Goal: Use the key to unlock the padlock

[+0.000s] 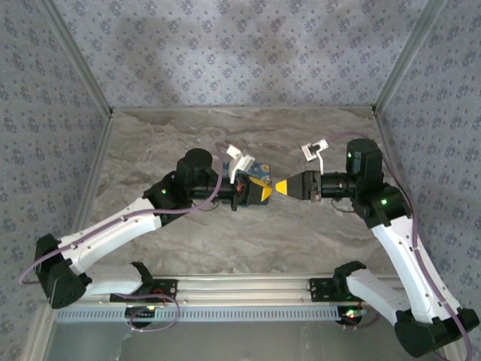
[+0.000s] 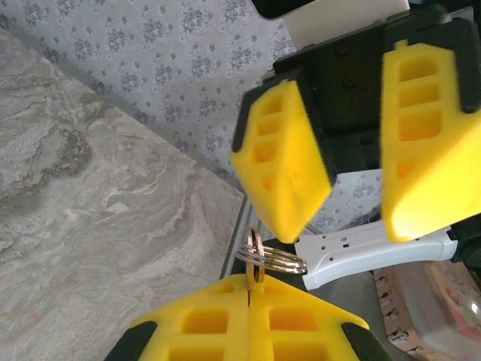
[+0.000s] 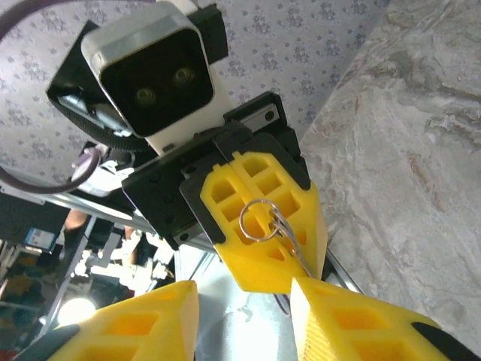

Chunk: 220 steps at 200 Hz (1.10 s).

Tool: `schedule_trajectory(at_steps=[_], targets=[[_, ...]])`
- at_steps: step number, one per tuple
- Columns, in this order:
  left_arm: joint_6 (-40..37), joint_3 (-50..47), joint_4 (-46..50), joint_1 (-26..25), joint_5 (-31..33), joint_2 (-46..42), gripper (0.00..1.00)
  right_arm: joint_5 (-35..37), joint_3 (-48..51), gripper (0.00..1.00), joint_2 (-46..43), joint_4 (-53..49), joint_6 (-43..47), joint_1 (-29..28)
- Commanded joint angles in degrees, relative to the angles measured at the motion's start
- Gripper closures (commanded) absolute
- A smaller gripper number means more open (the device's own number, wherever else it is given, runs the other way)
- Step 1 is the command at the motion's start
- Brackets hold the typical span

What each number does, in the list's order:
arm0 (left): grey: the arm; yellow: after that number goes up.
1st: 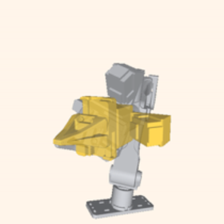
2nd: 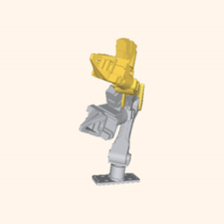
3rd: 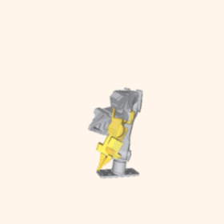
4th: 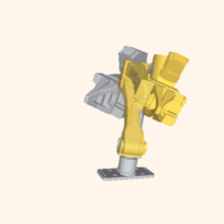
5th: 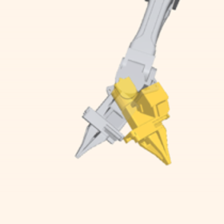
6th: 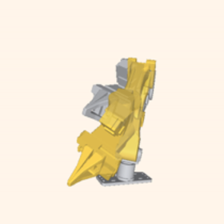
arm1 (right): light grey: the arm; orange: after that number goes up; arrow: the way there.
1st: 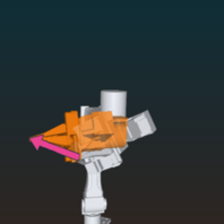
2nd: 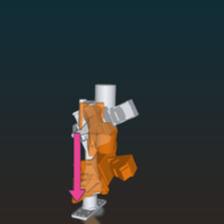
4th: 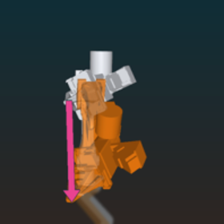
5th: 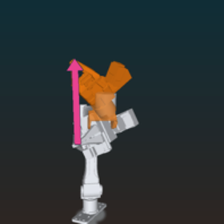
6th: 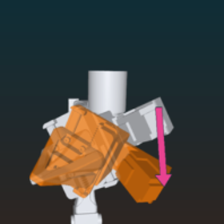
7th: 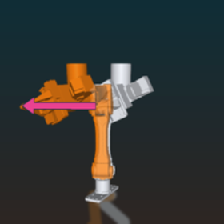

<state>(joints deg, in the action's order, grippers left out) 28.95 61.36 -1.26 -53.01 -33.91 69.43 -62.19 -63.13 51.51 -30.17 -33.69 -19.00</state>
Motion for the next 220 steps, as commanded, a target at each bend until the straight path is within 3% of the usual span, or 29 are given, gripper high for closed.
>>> schedule_trajectory(at_steps=[1, 103, 134, 152, 204, 220], targets=[[-0.6, 2.6, 0.1, -0.3, -2.2, 0.2, 1.00, 0.1, 0.3, 0.58, -0.9, 2.1, -0.2, -0.3], [-1.2, 4.9, 1.3, -1.7, -4.6, 1.8, 1.00, 2.0, 0.5, 0.60, 0.4, 2.3, 1.0, -3.5], [-1.3, 4.9, 1.4, -1.9, -4.9, 1.7, 1.00, 4.6, 0.3, 0.50, 1.0, 0.6, 2.6, -4.0], [-1.3, 4.9, 1.4, -1.9, -5.0, 1.7, 1.00, 6.0, 0.3, 0.50, 1.1, 0.1, 3.1, -4.1], [-1.4, 5.1, 1.8, -2.0, -5.3, 1.6, 1.00, 5.5, 0.4, 0.70, 1.6, 0.1, 3.7, -4.4], [-1.5, 5.3, 2.0, -2.0, -5.4, 1.7, 1.00, 5.2, 0.6, 0.81, 1.8, -0.1, 3.9, -4.4]])
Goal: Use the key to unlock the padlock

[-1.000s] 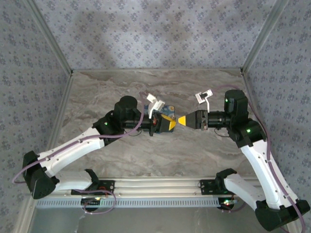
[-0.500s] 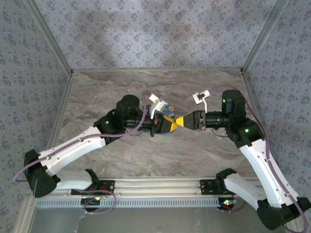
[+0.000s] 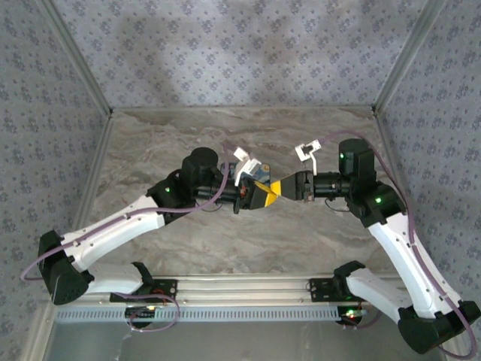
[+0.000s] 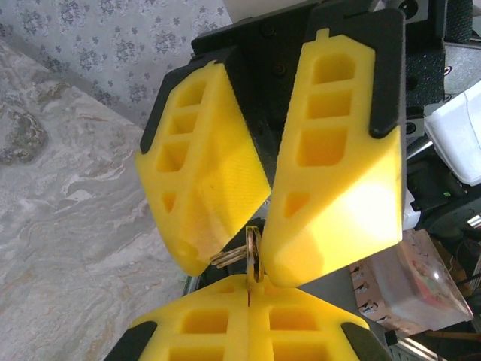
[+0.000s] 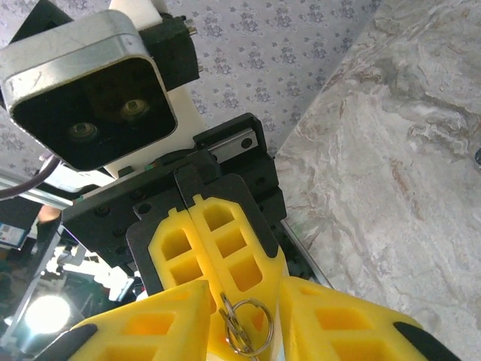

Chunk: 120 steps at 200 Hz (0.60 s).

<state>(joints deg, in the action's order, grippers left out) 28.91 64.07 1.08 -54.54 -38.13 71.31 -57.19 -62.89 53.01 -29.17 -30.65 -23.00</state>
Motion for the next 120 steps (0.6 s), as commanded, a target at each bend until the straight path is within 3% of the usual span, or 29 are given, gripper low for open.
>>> schedule_trajectory(at_steps=[1, 39, 53, 69, 120], targets=[[-1.5, 2.5, -0.3, -0.5, -1.2, -0.2, 1.00, 0.2, 0.4, 0.81, 0.4, -1.1, 0.9, -0.4], [-1.7, 2.1, 0.6, -0.5, 0.1, -1.1, 1.00, -0.3, 0.4, 1.00, 0.5, -2.5, 3.1, -0.2], [-1.8, 1.5, 1.8, -0.5, 2.3, -2.1, 0.74, 0.3, 0.6, 1.00, 0.1, -2.6, 3.1, 0.1], [-1.8, -0.2, 1.7, -0.4, 4.3, -4.1, 0.58, 0.2, 0.8, 1.00, -0.2, -1.7, 3.0, 0.8], [-0.3, -3.3, -1.4, 0.7, 4.8, -7.5, 0.60, -0.5, 1.5, 1.00, -1.4, 2.4, 0.3, 1.3]])
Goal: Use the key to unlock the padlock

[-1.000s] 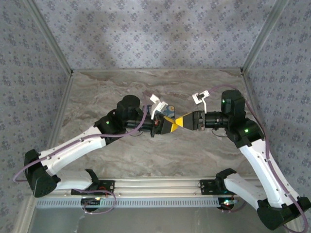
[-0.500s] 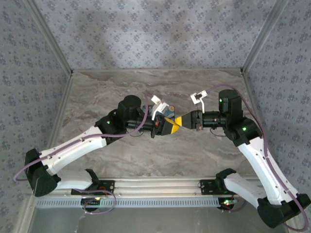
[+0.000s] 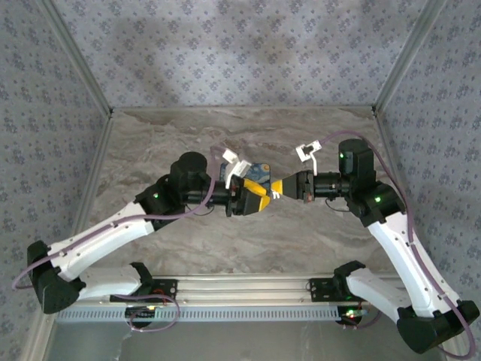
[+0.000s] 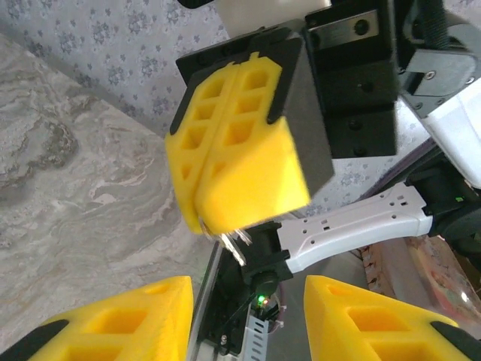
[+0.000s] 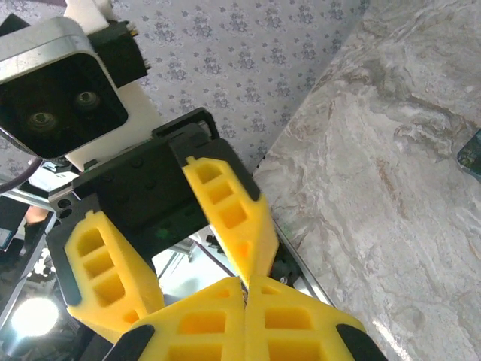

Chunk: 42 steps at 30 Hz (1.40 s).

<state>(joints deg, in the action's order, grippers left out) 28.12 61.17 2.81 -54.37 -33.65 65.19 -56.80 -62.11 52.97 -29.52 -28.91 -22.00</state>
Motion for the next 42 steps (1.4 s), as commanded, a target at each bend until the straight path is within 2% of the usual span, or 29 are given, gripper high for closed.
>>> schedule_trajectory(at_steps=[1, 6, 15, 24, 30, 34, 39, 41, 42], targets=[[0.4, -0.4, -3.2, 0.5, 0.3, -1.3, 0.60, -1.0, 0.7, 1.00, -1.4, 2.8, -1.5, 0.3], [1.5, 0.4, -4.8, 0.5, -2.0, 0.7, 0.59, -1.2, 1.4, 1.00, -2.3, 4.8, -3.1, 0.2], [3.9, 0.5, -9.8, -0.4, -3.9, 4.2, 0.63, -0.1, 1.5, 1.00, -3.1, 6.8, -4.8, 0.0], [4.5, 1.4, -11.5, -1.1, -4.3, 6.9, 0.74, 0.7, 1.8, 1.00, -4.2, 6.8, -5.0, 0.0], [4.0, 1.7, -10.9, -1.1, -3.8, 7.1, 0.98, 0.5, 1.9, 1.00, -4.9, 6.1, -4.5, 0.2], [2.5, 1.7, -8.2, -1.1, -2.2, 5.9, 1.00, 0.0, 2.2, 1.00, -5.3, 5.8, -4.0, 0.7], [0.0, 3.8, -1.2, -1.1, -0.1, 5.2, 1.00, -0.4, 2.8, 0.86, -5.7, 3.4, -2.2, 1.8], [-1.4, 5.7, 3.2, -1.1, 0.6, 5.8, 1.00, -0.1, 3.3, 0.65, -6.1, 1.8, -1.3, 2.9], [-2.3, 7.0, 6.2, -1.1, 1.1, 6.3, 1.00, 0.1, 3.4, 0.58, -6.3, 1.2, -0.8, 3.4]])
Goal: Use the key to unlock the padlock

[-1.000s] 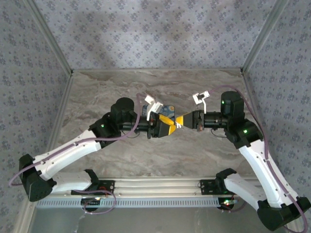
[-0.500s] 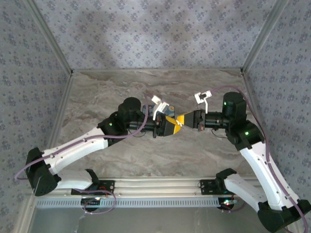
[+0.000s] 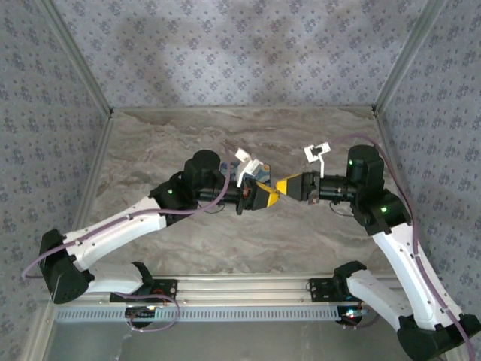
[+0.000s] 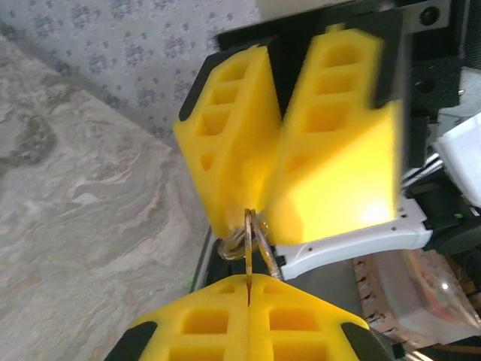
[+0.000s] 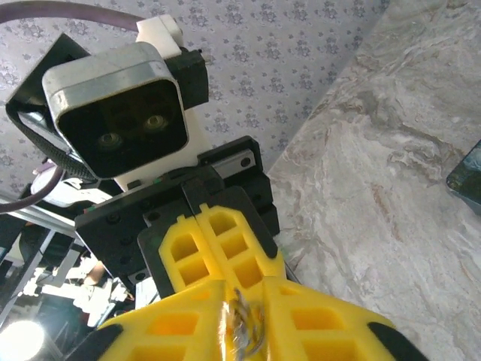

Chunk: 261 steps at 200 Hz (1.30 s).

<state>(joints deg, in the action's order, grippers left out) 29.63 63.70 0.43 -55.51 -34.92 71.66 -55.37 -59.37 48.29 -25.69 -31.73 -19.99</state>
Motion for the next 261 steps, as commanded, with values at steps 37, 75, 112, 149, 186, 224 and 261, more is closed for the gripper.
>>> schedule_trajectory(at_steps=[37, 75, 112, 149, 186, 224, 261], targets=[[-8.0, 11.5, 22.7, 0.0, 0.3, 5.1, 1.00, 1.2, 0.2, 0.50, -2.4, -6.4, 5.5, 3.9], [-13.4, 20.8, 39.5, 0.0, 3.5, 11.0, 1.00, 9.5, -1.0, 0.48, -1.9, -13.3, 11.0, 3.6], [-16.8, 29.2, 57.3, 1.5, 11.0, 19.9, 1.00, 20.2, 0.8, 0.50, 1.8, -19.0, 13.2, 3.6], [-17.5, 30.3, 58.9, 1.5, 4.5, 22.8, 1.00, 14.1, 9.5, 0.64, 0.8, -13.1, 12.1, 3.6], [-18.5, 30.8, 57.6, 1.5, -3.1, 21.8, 1.00, 8.0, 15.5, 0.62, -2.8, -2.3, 7.8, 2.9], [-18.6, 31.2, 57.2, 1.3, -7.1, 21.6, 1.00, 4.7, 19.4, 0.51, -5.6, 5.4, 4.0, 1.2], [-18.5, 31.3, 56.2, 0.8, -8.4, 21.2, 1.00, 4.0, 19.9, 0.47, -6.5, 7.4, 4.0, -0.1]])
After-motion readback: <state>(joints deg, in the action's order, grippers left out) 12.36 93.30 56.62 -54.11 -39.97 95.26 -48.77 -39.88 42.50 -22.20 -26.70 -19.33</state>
